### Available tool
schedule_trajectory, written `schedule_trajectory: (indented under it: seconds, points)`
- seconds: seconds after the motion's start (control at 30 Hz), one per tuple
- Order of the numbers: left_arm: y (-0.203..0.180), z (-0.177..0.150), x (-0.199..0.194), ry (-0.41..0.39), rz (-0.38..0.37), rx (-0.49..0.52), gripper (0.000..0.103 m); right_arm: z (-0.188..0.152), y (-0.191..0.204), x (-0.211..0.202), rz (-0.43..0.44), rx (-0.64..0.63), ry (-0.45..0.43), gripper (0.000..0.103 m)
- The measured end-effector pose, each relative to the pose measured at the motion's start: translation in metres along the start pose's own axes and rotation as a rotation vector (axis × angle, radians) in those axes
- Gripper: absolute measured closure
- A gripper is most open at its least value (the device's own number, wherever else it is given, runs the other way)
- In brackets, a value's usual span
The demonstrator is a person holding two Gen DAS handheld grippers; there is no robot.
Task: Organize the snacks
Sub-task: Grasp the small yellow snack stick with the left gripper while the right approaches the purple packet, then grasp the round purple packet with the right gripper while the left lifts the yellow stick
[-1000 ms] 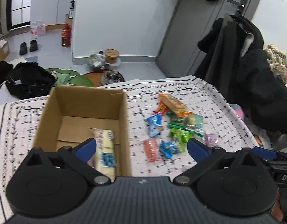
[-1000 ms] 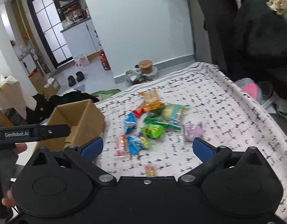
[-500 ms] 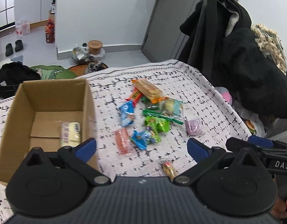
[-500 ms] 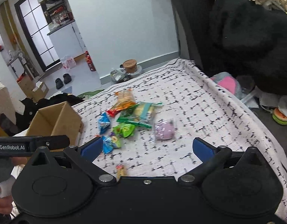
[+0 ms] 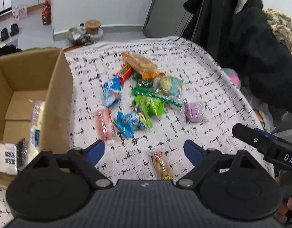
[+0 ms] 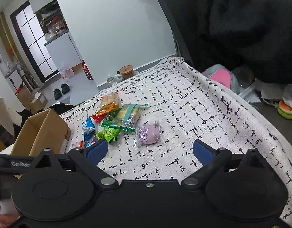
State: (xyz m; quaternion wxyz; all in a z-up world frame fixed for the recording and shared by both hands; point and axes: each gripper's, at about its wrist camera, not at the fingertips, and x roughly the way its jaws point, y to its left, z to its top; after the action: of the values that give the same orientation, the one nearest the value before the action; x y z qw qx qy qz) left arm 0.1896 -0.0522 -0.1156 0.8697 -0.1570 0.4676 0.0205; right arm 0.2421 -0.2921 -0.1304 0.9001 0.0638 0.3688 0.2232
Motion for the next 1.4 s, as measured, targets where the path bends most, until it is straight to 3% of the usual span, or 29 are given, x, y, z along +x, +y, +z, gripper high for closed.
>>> schedule_trajectory:
  seconds: [0.3,0.53,0.63,0.93,1.23,1.33,1.4]
  points:
    - [-0.006,-0.006,0.036,0.117,0.014,-0.053,0.045,-0.003,-0.01,0.016,-0.005,-0.011,0.002,0.017]
    - [-0.019,-0.013,0.062,0.207,0.018,-0.008,0.063,-0.003,-0.013,0.032,0.035,-0.012,0.012,0.02]
    - [-0.021,-0.011,0.064,0.204,0.065,0.007,0.086,-0.001,-0.011,0.039,0.049,-0.021,0.013,0.021]
    - [-0.017,0.008,0.05,0.058,0.126,-0.021,0.087,-0.002,-0.009,0.063,0.071,-0.033,0.053,0.028]
    - [-0.019,0.015,0.049,0.028,0.135,0.015,0.087,0.004,-0.003,0.09,0.048,-0.067,0.045,0.029]
    - [-0.018,0.016,0.045,0.009,0.132,0.03,0.087,0.006,-0.002,0.099,0.037,-0.076,0.046,0.035]
    - [-0.016,0.018,0.042,0.001,0.126,0.037,0.087,0.005,0.0,0.101,0.025,-0.093,0.046,0.047]
